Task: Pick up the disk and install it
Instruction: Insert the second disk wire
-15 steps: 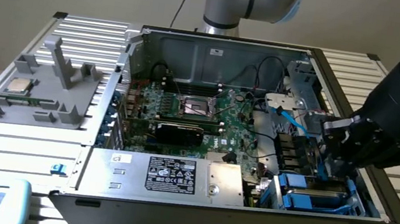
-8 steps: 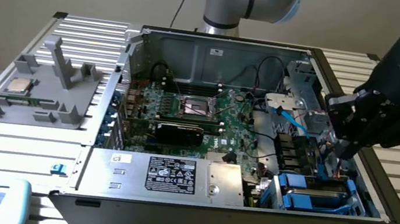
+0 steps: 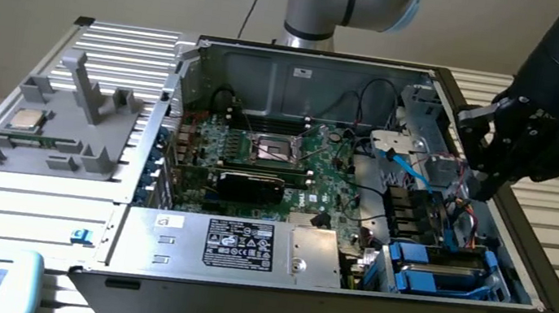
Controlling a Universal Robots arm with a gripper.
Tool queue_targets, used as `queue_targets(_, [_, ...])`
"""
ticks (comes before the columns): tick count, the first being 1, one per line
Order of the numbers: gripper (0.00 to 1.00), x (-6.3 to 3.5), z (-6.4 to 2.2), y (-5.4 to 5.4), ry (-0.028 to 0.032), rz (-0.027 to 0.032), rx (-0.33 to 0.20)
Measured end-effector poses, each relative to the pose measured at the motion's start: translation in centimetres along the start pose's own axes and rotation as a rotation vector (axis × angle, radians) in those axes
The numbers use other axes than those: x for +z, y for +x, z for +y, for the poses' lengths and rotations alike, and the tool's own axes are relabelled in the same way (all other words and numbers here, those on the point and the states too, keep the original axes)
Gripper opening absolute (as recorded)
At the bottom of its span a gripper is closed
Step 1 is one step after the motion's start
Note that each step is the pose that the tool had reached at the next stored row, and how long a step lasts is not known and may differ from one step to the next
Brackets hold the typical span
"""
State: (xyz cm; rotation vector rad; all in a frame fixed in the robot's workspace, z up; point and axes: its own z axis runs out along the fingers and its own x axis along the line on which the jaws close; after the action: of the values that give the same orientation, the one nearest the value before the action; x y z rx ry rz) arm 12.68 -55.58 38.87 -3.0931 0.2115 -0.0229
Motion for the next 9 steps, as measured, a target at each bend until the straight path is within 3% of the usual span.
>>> queue_targets(9, [0.11,0.02,-0.01,0.0,0.0003,-0.0002,0.0])
